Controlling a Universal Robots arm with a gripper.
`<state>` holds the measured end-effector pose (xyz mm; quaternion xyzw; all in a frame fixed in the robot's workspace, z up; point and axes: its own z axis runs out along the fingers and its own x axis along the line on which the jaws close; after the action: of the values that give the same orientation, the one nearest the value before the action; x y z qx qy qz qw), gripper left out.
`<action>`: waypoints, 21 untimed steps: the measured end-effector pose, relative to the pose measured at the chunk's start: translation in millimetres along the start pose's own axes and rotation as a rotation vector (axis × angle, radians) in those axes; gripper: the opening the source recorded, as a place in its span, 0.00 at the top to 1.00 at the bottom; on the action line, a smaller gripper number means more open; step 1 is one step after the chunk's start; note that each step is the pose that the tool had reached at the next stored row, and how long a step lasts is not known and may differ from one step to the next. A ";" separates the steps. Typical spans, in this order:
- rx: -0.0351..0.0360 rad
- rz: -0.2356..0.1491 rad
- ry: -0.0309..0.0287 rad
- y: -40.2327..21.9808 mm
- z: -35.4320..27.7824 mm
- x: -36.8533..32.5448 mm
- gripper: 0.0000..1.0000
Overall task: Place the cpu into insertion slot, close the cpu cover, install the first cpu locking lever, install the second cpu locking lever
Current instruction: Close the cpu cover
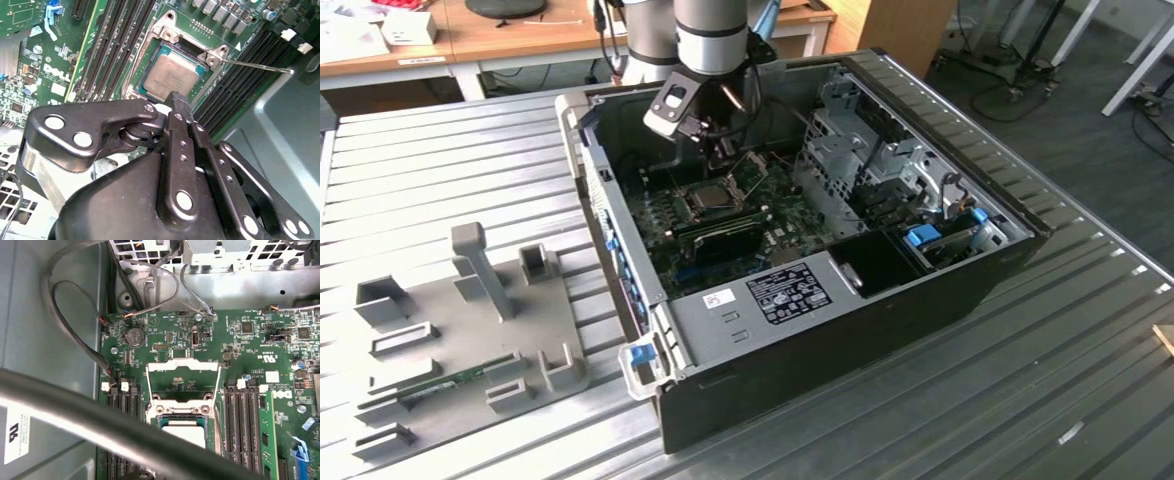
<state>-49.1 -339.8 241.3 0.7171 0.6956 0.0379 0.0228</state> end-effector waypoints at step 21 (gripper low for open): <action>-0.0001 0.000 0.0001 1.8 -21.2 0.6 0.90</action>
<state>-49.0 -339.6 262.6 0.7171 0.6956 0.0380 0.0228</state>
